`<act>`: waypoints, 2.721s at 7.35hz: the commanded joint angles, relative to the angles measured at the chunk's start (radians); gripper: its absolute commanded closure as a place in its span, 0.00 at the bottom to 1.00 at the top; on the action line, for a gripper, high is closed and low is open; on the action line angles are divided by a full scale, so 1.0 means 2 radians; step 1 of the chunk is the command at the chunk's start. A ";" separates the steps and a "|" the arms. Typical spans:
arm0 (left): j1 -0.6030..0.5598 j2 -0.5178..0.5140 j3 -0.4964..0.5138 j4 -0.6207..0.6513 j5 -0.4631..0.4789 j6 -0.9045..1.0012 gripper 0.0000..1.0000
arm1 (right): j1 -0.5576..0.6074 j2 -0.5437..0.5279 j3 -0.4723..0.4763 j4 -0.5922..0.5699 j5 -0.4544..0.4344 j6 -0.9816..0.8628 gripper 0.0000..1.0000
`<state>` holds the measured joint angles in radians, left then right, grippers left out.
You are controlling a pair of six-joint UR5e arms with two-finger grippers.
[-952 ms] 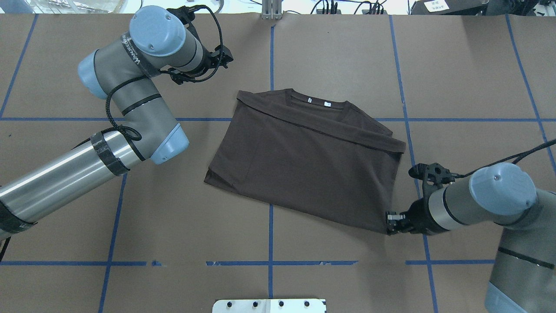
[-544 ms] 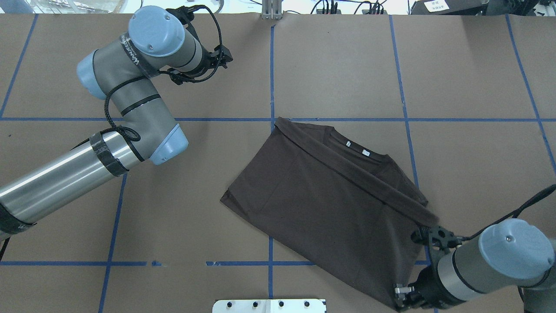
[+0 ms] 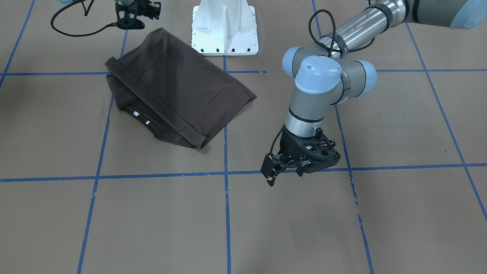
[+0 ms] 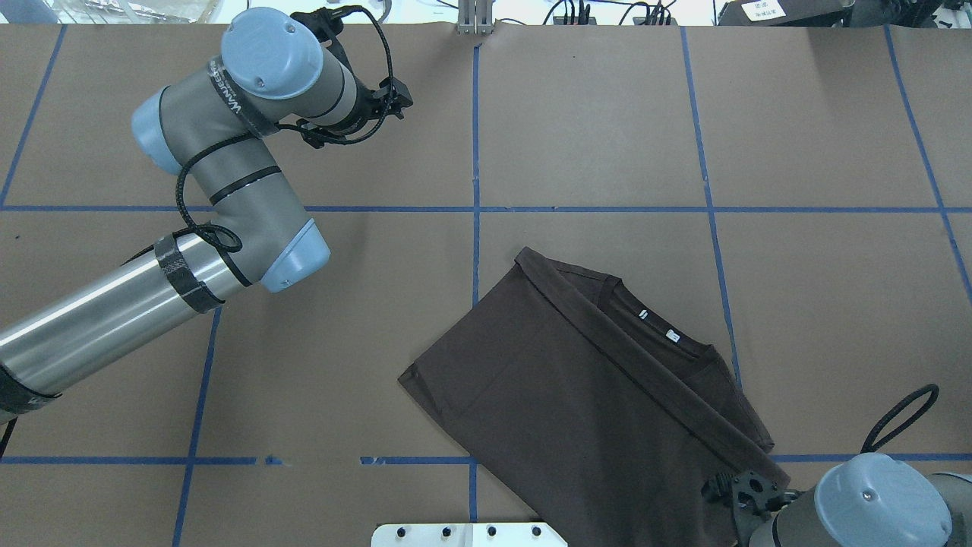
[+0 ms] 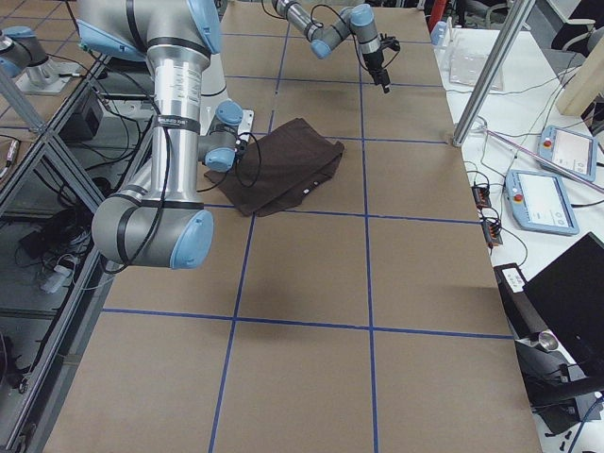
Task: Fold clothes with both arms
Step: 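Grasp the shirt's side edge with the right gripper and drag it toward the robot, then release the shirt and raise the right gripper while the left gripper reaches the shirt corner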
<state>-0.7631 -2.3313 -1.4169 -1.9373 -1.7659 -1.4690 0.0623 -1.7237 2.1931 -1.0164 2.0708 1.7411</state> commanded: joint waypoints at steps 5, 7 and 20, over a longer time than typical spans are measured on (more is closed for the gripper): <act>0.182 0.098 -0.156 0.056 -0.002 -0.212 0.06 | 0.273 0.082 -0.026 0.018 0.001 -0.004 0.00; 0.225 0.101 -0.158 0.060 0.015 -0.262 0.17 | 0.292 0.089 -0.044 0.018 -0.002 -0.005 0.00; 0.207 0.085 -0.154 0.082 0.036 -0.253 1.00 | 0.309 0.089 -0.062 0.020 0.002 -0.007 0.00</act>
<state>-0.3248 -2.1459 -1.7197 -1.7963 -1.6938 -1.9760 0.6786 -1.5447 2.0729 -0.9759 2.0739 1.7283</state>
